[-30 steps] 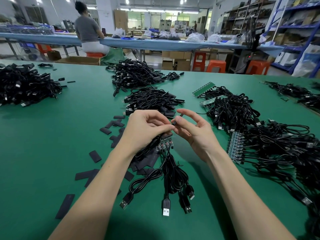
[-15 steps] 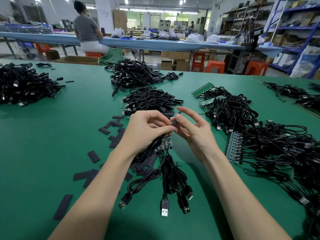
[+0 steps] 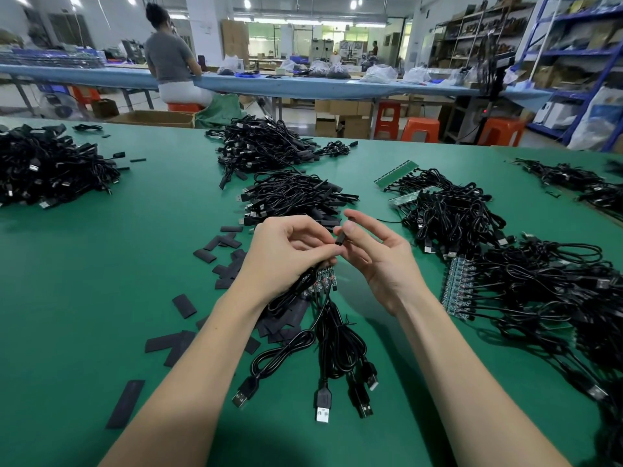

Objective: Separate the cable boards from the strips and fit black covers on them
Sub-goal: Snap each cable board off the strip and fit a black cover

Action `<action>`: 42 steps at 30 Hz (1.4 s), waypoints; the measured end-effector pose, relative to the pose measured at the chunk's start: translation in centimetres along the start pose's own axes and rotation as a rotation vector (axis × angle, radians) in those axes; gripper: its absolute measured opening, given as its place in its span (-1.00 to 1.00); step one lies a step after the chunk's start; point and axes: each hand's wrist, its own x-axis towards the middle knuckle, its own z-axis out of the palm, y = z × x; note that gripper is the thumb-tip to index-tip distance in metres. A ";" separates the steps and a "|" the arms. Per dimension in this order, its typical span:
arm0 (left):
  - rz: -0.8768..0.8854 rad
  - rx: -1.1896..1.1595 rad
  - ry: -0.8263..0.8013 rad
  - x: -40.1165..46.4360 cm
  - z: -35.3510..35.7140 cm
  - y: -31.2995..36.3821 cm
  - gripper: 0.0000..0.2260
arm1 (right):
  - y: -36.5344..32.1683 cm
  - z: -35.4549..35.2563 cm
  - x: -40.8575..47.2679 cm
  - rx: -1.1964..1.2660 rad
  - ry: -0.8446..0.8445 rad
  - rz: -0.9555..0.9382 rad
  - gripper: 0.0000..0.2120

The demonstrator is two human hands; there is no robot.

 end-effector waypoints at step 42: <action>-0.099 0.158 0.018 2.6 -0.5 -0.8 -0.97 | 0.6 -0.5 1.4 0.236 0.468 0.045 -0.80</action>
